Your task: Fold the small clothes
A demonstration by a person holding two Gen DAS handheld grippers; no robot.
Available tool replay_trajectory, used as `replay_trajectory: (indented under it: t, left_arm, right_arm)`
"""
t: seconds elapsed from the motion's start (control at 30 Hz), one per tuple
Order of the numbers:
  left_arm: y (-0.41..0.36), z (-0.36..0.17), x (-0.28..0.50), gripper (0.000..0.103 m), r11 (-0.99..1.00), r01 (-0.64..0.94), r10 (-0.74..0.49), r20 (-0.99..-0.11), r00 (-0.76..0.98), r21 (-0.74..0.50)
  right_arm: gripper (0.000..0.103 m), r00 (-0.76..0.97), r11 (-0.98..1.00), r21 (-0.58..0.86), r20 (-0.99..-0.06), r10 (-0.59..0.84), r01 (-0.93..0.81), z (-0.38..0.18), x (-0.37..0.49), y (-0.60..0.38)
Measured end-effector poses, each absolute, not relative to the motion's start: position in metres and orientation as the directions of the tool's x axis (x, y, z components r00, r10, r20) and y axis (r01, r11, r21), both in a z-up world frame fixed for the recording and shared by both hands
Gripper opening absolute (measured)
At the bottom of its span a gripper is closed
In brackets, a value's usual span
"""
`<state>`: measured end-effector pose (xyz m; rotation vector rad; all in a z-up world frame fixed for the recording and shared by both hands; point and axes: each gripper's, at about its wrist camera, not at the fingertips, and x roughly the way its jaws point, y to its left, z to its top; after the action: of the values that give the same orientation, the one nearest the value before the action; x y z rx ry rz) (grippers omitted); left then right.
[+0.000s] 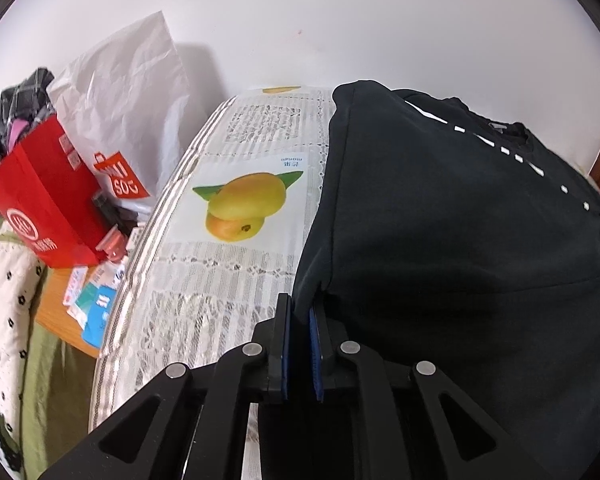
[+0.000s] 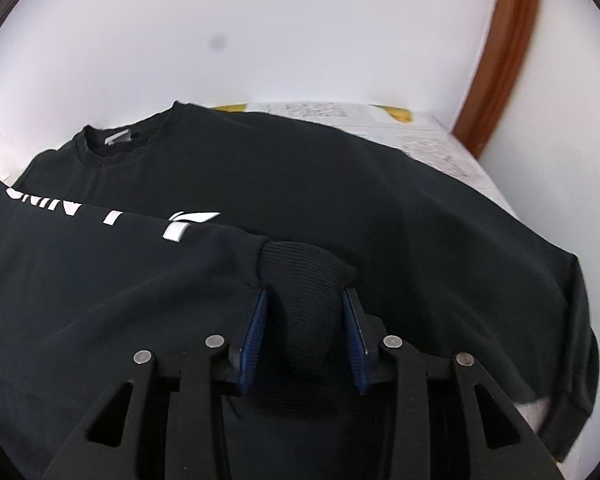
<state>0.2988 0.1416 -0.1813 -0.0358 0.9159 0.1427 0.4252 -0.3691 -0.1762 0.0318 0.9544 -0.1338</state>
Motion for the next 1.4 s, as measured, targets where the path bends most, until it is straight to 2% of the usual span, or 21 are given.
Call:
replay_trajectory:
  t: [0.13,0.3,0.37,0.4,0.43,0.83,1.03,1.17,1.4]
  left_arm:
    - [0.141,-0.179,0.286,0.025,0.991,-0.135,0.075,-0.808,0.585,-0.006]
    - [0.135,-0.172,0.263,0.031,0.993,-0.118,0.061,-0.817,0.574,-0.009]
    - [0.134,-0.170,0.250,0.042,0.994,-0.110,0.043,-0.820,0.570,-0.024]
    - [0.134,-0.168,0.244,0.054,0.994,-0.109,0.039,-0.819,0.572,-0.029]
    - [0.134,-0.166,0.236,0.058,0.993,-0.112,0.038,-0.817,0.576,-0.033]
    - [0.128,-0.169,0.154,0.058,0.994,-0.108,0.039,-0.831,0.554,-0.025]
    - [0.124,-0.174,0.122,0.058,0.996,-0.094,0.047,-0.832,0.552,-0.007]
    - [0.123,-0.179,0.111,0.052,0.995,-0.094,0.041,-0.841,0.540,-0.012]
    - [0.119,-0.182,0.101,0.045,0.994,-0.108,0.048,-0.833,0.551,-0.014]
  right_arm:
    - [0.043,0.577,0.992,-0.057,-0.809,-0.115,0.116,-0.168,0.386,-0.375]
    - [0.053,0.573,0.993,-0.050,-0.813,-0.100,0.102,-0.164,0.332,-0.384]
    - [0.058,0.564,0.994,-0.040,-0.821,-0.090,0.100,-0.166,0.310,-0.388]
    - [0.059,0.559,0.994,-0.039,-0.824,-0.090,0.102,-0.167,0.300,-0.389]
    - [0.059,0.553,0.994,-0.038,-0.829,-0.087,0.099,-0.169,0.287,-0.390]
    - [0.060,0.577,0.995,0.054,-0.817,-0.004,0.083,-0.179,0.193,-0.401]
    - [0.060,0.585,0.997,0.027,-0.811,-0.017,0.067,-0.191,0.157,-0.397]
    - [0.059,0.548,0.994,0.065,-0.837,0.004,0.091,-0.212,0.150,-0.402]
    - [0.059,0.578,0.996,0.061,-0.816,0.011,0.066,-0.213,0.138,-0.402]
